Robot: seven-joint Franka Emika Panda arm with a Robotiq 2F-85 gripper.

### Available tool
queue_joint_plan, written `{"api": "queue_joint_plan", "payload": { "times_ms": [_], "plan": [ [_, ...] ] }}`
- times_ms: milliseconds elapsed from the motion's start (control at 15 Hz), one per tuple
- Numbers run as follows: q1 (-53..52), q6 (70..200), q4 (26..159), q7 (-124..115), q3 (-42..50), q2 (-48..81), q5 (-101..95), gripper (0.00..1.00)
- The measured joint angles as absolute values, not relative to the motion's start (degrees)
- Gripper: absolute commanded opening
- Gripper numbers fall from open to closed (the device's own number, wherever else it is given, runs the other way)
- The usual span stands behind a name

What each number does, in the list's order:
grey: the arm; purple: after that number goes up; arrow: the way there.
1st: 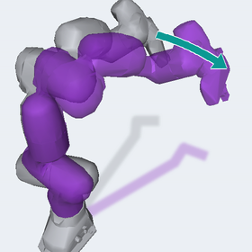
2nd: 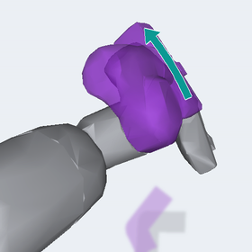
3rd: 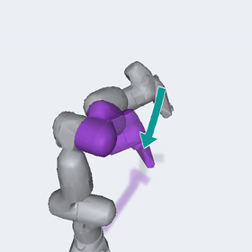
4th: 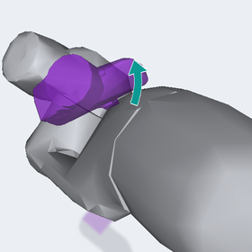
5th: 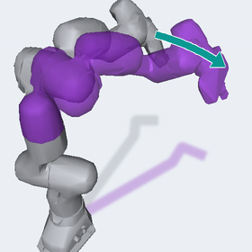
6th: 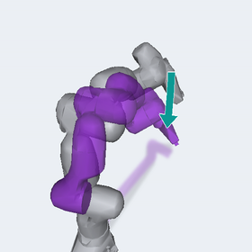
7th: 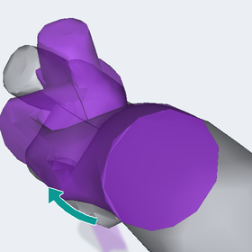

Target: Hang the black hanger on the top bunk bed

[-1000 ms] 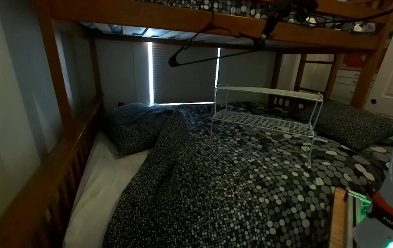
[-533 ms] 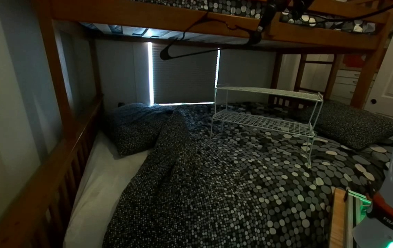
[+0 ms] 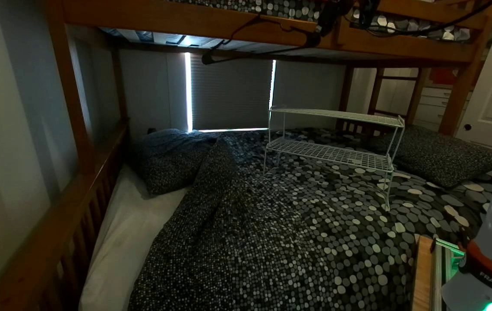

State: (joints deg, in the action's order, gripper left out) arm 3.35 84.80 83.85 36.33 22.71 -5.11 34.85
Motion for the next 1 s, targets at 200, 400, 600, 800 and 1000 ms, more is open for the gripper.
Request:
{"api": "queue_joint_plan", "payload": {
  "times_ms": [200,400,600,800,1000],
  "plan": [
    [6.71,83.03,80.62,34.70,22.10,-0.73,37.35,0.02],
    [9.20,82.54,77.73,32.72,20.52,2.35,39.33,0.02],
    [11.08,81.95,74.58,30.81,18.86,4.27,41.21,0.02],
    [12.70,80.61,71.79,28.57,17.63,5.56,42.73,0.02],
    [13.95,78.63,69.51,25.44,16.73,6.76,43.04,0.02]
  ]
}}
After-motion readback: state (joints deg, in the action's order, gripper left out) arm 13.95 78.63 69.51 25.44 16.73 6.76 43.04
